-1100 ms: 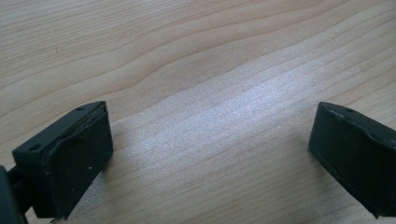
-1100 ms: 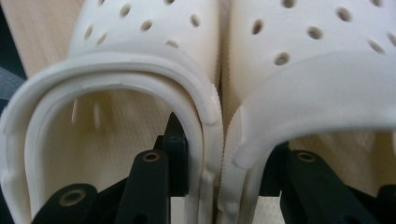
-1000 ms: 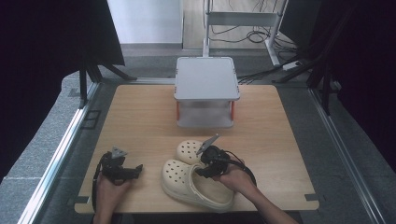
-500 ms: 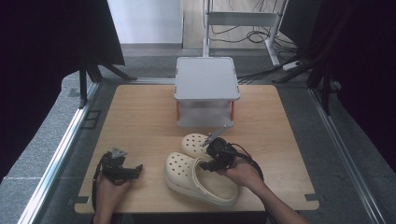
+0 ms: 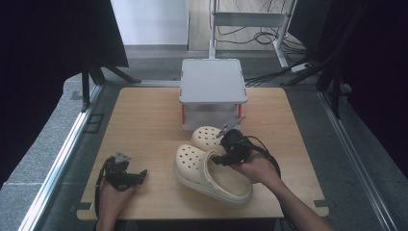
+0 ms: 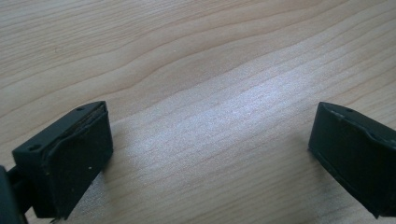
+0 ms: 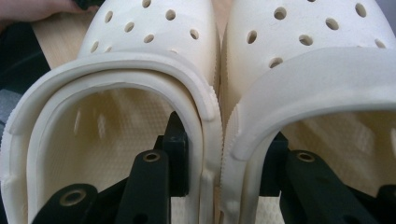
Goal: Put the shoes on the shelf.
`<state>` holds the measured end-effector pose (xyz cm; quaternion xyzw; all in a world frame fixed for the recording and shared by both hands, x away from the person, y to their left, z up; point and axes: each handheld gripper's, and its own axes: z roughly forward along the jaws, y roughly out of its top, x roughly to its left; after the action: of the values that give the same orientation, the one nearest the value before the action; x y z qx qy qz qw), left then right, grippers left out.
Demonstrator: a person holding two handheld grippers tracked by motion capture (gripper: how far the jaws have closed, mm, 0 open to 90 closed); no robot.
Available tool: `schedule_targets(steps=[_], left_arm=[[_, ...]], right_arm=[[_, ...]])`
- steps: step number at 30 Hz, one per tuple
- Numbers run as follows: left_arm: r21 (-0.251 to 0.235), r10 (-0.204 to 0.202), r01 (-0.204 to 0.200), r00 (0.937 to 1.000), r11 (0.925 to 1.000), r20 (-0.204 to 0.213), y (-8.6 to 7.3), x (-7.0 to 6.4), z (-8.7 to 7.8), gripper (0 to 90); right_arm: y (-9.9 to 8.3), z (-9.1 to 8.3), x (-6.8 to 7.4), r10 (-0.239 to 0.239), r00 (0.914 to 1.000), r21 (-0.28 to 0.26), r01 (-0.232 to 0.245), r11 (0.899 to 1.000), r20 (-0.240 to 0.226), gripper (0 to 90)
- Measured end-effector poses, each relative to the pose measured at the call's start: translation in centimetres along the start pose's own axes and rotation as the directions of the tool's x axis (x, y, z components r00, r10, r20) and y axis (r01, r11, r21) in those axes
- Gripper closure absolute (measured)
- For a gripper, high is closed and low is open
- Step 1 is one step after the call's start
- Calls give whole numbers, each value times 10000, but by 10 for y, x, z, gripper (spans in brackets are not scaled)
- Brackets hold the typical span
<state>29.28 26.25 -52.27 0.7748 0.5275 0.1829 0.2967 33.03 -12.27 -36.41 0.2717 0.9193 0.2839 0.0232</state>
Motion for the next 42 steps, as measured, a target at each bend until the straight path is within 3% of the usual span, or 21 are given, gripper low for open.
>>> schedule_targets(steps=[16, 24, 29, 33, 40, 42], left_arm=[[-33, 2, -2, 10000, 10000, -2, 0, 0, 0, 0], [-27, 2, -2, 10000, 10000, 13, 0, 0, 0, 0], [-16, 6, -6, 10000, 10000, 10, 0, 0, 0, 0], [19, 12, -12, 10000, 10000, 43, 0, 0, 0, 0], [8, -3, 3, 10000, 10000, 46, 0, 0, 0, 0], [8, 5, -5, 10000, 10000, 51, 0, 0, 0, 0]], right_arm=[[20, -44, -16, 477, 9977, -343, -460, 9984, 486, 648], [36, -68, -29, 1014, 9924, -712, -964, 9928, 700, 648], [51, -76, -40, 1587, 9831, -954, -1500, 9841, 914, 648], [67, -81, -48, 1811, 9732, -1125, -1659, 9797, 1419, 649], [96, -84, -62, 2362, 9498, -1324, -2122, 9682, 2050, 649], [104, -82, -68, 2683, 9408, -1446, -2418, 9595, 2070, 649]])
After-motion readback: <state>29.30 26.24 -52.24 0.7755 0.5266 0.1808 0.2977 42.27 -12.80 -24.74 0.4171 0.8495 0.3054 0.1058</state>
